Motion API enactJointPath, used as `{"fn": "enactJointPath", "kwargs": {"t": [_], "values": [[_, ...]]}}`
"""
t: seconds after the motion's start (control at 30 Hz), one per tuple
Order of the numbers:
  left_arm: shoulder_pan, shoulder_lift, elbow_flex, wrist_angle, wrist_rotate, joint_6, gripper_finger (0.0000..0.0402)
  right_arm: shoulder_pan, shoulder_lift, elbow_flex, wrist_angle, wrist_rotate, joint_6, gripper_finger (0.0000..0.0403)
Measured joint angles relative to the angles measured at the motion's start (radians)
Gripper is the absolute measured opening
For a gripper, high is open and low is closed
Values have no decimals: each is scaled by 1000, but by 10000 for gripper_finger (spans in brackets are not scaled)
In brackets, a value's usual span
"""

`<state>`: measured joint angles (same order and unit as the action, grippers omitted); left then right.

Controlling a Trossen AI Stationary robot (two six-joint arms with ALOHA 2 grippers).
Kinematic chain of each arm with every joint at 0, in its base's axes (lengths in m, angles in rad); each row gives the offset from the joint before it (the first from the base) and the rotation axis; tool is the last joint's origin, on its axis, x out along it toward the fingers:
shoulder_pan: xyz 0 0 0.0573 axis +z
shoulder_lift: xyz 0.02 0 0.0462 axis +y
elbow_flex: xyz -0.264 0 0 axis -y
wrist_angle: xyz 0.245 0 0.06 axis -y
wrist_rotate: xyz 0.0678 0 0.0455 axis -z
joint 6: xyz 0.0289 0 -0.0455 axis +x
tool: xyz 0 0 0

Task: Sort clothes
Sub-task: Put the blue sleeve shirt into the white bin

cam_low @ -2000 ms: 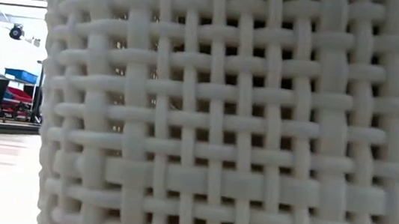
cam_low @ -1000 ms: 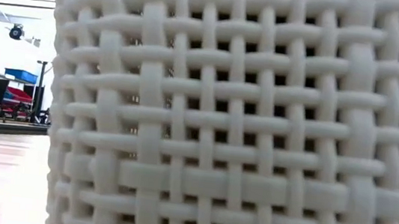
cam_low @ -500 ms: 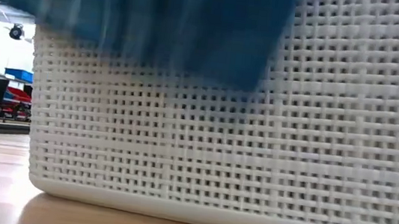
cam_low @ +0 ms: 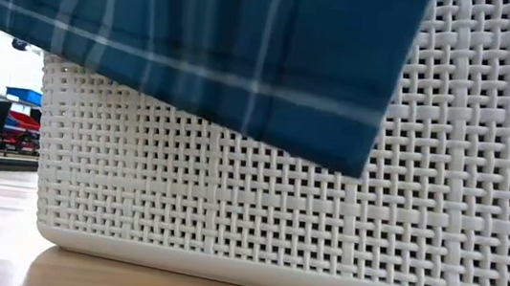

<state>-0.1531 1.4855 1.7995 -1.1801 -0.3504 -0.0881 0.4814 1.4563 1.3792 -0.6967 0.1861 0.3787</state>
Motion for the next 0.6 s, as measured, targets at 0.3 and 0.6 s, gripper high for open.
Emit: {"fn": "enactJointPath", "kwargs": {"t": [0.3, 0.6], "values": [[-15, 0, -2, 9, 1, -1, 299, 75, 117, 17, 290, -3, -207, 230], [-16, 0, -2, 13, 1, -1, 299, 76, 290, 171, 308, -22, -246, 219]]}}
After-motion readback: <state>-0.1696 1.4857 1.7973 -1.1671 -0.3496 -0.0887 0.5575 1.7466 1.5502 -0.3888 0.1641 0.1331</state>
